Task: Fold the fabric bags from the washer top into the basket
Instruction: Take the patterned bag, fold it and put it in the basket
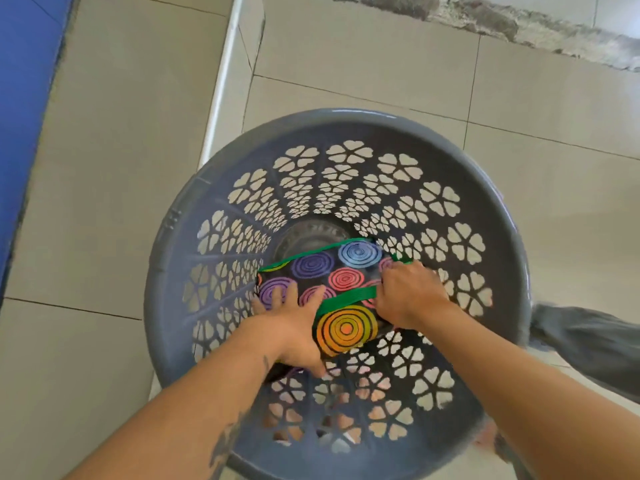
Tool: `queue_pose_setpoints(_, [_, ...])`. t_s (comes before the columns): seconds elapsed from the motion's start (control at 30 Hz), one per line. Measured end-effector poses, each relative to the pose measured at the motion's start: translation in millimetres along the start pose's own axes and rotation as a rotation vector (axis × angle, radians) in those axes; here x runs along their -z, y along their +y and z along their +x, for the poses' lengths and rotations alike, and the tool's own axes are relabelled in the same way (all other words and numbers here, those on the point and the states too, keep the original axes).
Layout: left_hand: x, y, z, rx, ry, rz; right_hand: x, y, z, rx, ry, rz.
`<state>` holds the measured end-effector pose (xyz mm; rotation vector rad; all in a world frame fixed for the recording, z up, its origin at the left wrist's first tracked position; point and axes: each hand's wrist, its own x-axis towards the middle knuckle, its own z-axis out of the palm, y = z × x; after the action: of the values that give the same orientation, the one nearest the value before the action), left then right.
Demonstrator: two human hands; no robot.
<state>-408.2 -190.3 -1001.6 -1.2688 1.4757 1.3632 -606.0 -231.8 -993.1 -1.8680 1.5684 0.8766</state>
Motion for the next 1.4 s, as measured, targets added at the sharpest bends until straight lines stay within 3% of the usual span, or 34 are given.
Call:
queue_pose_setpoints(0.1, [-7, 3, 4, -0.018, 0.087, 0.035, 5, -4, 8, 0.058, -0.009, -0.221])
queue_pose_setpoints(0.2, [-11, 2, 10, -0.006, 0.179, 0.039, 7, -8, 13, 0.091, -0.068, -0.098])
queue_pose_setpoints(0.3, [-20, 0, 17, 0.017, 0.260, 0.072, 8, -11, 9, 0.190, -0.275, 0.099])
queue_pose_setpoints(0.37, [-25, -1, 22, 0.010, 0.282, 0.078, 1, -12, 6, 0.239, -0.343, 0.033])
queue_pose_setpoints(0.47, [-30, 0, 27, 0.011, 0.256, 0.099, -20, -14, 8, 0.295, -0.284, -0.145])
queue_pose_setpoints(0.77, [-40, 4, 32, 0.018, 0.279, 0.151, -40, -18, 7, 0.257, -0.188, -0.204])
queue_pose_setpoints(0.97, [-22, 1, 8, -0.007, 0.353, 0.100, -30, -11, -4, 0.300, -0.034, -0.216])
queue_pose_setpoints(1.13, [-10, 6, -24, -0.078, 0.400, -0.061, -10, -17, -29, 0.275, -0.054, -0.094])
queue_pose_setpoints(1.4, [16, 30, -157, -0.135, 0.751, -0.282, 81, -33, -133, 0.257, 0.139, 0.274])
